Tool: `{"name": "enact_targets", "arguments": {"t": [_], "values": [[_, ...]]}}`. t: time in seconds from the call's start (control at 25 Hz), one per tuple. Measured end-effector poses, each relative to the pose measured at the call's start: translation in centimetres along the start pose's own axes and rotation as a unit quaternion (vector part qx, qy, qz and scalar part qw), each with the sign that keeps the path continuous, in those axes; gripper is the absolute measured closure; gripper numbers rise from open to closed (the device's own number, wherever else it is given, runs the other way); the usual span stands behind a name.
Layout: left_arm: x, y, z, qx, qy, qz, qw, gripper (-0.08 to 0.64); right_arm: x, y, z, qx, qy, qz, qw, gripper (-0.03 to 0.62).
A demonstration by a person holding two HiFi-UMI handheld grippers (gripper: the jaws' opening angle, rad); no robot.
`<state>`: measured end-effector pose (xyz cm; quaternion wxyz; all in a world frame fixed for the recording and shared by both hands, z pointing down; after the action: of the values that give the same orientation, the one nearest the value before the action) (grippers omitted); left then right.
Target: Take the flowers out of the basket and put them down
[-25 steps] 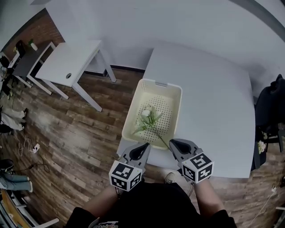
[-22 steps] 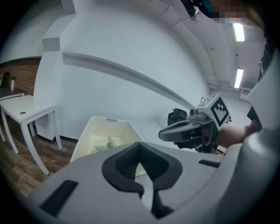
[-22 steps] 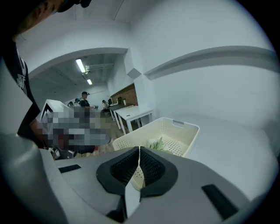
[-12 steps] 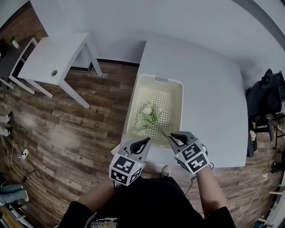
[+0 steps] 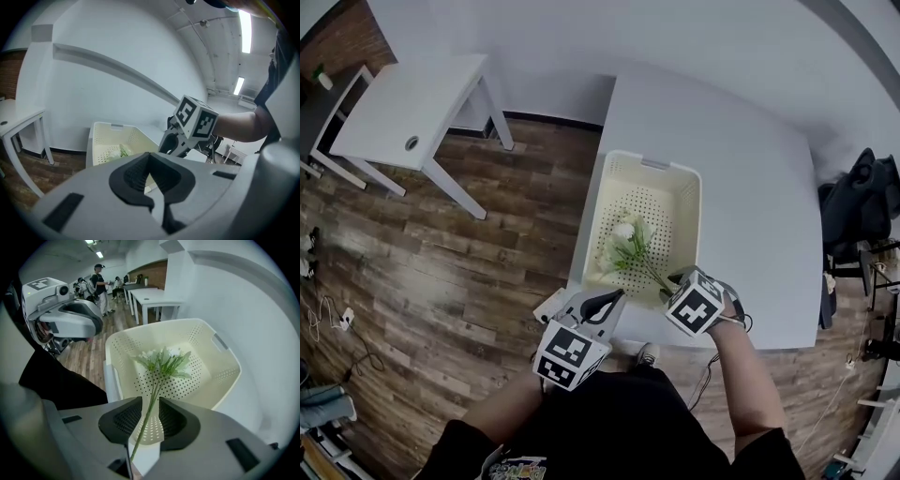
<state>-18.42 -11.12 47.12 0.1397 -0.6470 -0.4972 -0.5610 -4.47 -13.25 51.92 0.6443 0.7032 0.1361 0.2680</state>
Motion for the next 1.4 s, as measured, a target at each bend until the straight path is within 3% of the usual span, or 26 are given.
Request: {"name": "enact_targets", "arguments": {"t": [0.32,0.48,0.76,1.16,1.4], "values": [[0.6,-1.1,-1.1,0.006,-0.017,0.001,0.9998,0.554,-1.8,3.3,2.2,-0.057,0.014,-0.087,0.994,0.482],[0.6,-1.3,-1.4,0.004,-0.024,0.005,0.9997,0.554,-1.4,5.1,3.0,-0.107,0.044,-0.141,0.983,0.482],[0.6,-2.0,-2.4,0.002,-0.028,0.006,0.9996,0.554,-1.7,6.9,3.4,-0.142,0.055,-0.192,0.969,0.506],[0.2,-2.0,-2.4,0.006,-0.018,0.005,0.9998,0.554,-2.5,5.9,3.6,-0.143,0.063,-0.134,0.979,0.550],[0.0,-1.6,-1.5,0.014,-0.008,0.002,0.9999,0.554,-2.6,4.5,3.7,-0.144,0.095,-0.059,0.983,0.557]]}}
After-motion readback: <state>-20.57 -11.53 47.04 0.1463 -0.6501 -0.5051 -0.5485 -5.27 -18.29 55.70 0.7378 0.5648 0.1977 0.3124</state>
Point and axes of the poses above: the fingertips, and each gripper's own axes: y forward along the fingers, z to its right, x out of its underside, the point moved 5 cm from there along -y, backward along the fingers, and after that the axes turned 2 degrees about -y, right-handed, at the moved point
